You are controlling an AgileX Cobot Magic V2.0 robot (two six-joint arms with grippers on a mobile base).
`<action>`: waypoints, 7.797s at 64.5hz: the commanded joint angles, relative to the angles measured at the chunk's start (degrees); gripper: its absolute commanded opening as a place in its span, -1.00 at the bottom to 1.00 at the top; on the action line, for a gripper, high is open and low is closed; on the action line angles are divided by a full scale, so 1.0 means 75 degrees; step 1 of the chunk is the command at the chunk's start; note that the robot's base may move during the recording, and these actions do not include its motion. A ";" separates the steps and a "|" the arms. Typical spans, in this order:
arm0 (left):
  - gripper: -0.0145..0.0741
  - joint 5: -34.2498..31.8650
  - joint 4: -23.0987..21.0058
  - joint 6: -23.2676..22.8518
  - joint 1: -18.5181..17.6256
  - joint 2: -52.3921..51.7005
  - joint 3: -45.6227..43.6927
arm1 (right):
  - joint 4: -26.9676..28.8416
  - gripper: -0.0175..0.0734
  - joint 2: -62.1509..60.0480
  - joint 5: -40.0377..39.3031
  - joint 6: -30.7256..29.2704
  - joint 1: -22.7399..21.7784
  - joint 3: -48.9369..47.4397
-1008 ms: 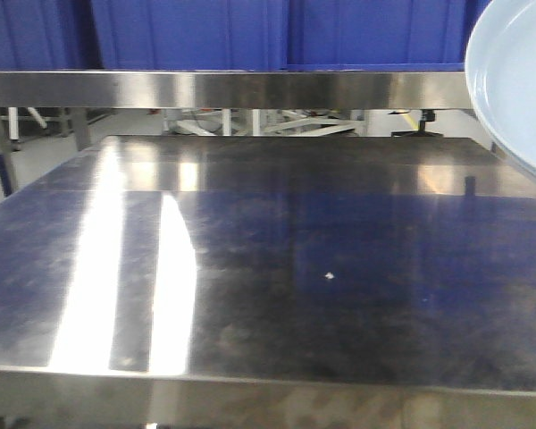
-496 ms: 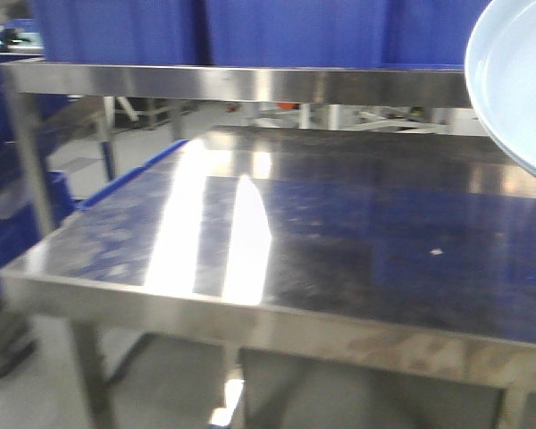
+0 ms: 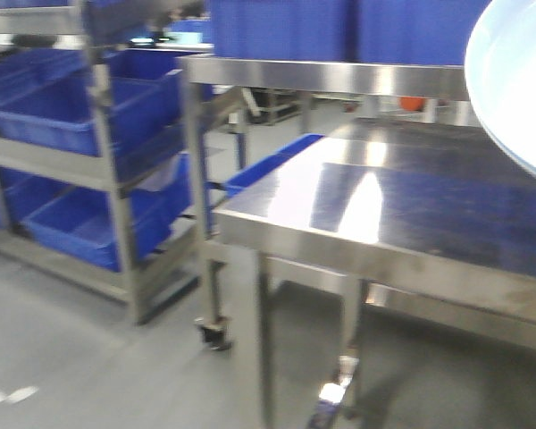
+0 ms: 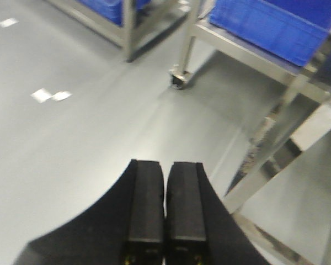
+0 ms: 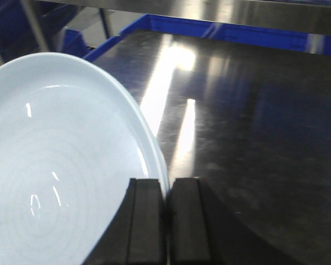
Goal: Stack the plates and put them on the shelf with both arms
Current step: 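Drive the base from the table to the rack of blue bins, then lower the held plate into the blue bin and open the right gripper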
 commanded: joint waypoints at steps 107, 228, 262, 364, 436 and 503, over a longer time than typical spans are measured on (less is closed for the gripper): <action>-0.48 -0.0490 -0.0070 -0.0053 -0.0032 0.0035 -0.0223 | -0.0058 -0.55 0.0021 -0.0758 -0.0016 -0.0044 -0.0233; -0.48 -0.0490 -0.0070 -0.0053 -0.0032 0.0035 -0.0223 | -0.0058 -0.55 0.0021 -0.0758 -0.0016 -0.0044 -0.0233; -0.48 -0.0490 -0.0070 -0.0053 -0.0032 0.0035 -0.0223 | -0.0058 -0.55 0.0021 -0.0758 -0.0016 -0.0044 -0.0233; -0.48 -0.0490 -0.0070 -0.0053 -0.0361 0.0040 -0.0223 | -0.0058 -0.55 0.0021 -0.0758 -0.0016 -0.0044 -0.0233; -0.48 -0.0490 -0.0070 -0.0053 -0.0345 0.0040 -0.0223 | -0.0058 -0.55 0.0021 -0.0758 -0.0016 -0.0044 -0.0233; -0.48 -0.0490 -0.0070 -0.0053 -0.0345 0.0040 -0.0223 | -0.0058 -0.55 0.0021 -0.0758 -0.0016 -0.0044 -0.0233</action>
